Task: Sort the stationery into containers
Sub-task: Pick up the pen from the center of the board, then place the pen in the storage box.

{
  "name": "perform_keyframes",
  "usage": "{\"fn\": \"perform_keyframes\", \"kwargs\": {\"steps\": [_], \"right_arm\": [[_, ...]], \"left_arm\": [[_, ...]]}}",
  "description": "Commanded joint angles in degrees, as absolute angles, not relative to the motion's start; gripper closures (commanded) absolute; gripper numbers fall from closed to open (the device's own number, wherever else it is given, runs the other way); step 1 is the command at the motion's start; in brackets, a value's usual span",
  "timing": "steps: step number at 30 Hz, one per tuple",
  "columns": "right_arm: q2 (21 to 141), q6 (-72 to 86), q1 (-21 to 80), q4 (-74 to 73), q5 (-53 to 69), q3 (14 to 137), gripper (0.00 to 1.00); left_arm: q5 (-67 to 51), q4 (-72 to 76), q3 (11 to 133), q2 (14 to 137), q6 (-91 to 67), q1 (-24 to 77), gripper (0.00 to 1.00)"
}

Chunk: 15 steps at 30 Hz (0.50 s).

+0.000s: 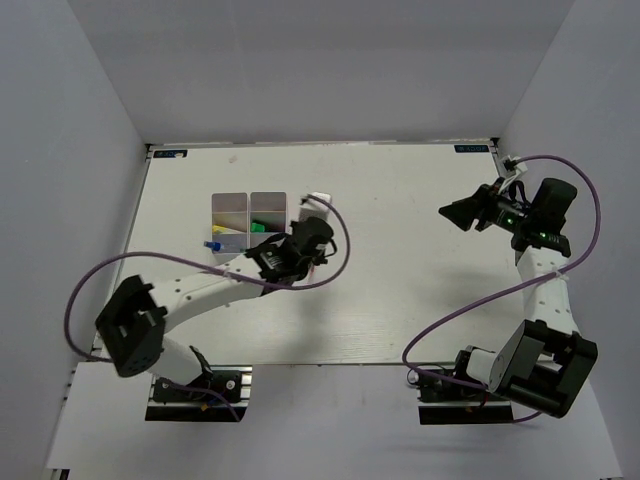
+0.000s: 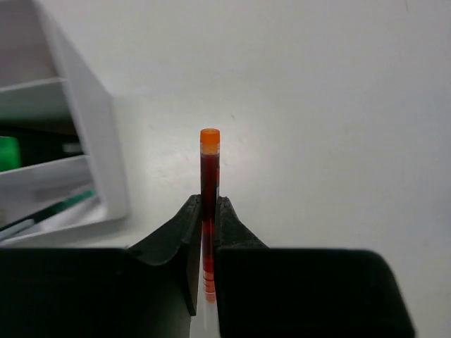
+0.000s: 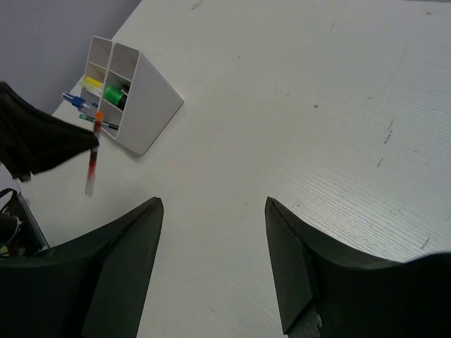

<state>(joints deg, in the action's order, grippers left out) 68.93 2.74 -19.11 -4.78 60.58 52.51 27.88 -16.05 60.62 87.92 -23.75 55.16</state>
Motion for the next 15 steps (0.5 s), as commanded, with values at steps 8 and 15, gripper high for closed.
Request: {"fn": "perform_keyframes", "kwargs": {"steps": [8,15], "right_arm": [[66.5,2.4,-19.2,-1.8,66.0,51.0,0.34],[66.5,0.3,-19.2,-2.9,66.3,49.8,0.34]], "left_arm": [[45.8,20.5,45.8,73.0,-10.7,50.1,1.0],[30.0,29.3,43.0,72.5,-0.7,45.1,1.0]]}}
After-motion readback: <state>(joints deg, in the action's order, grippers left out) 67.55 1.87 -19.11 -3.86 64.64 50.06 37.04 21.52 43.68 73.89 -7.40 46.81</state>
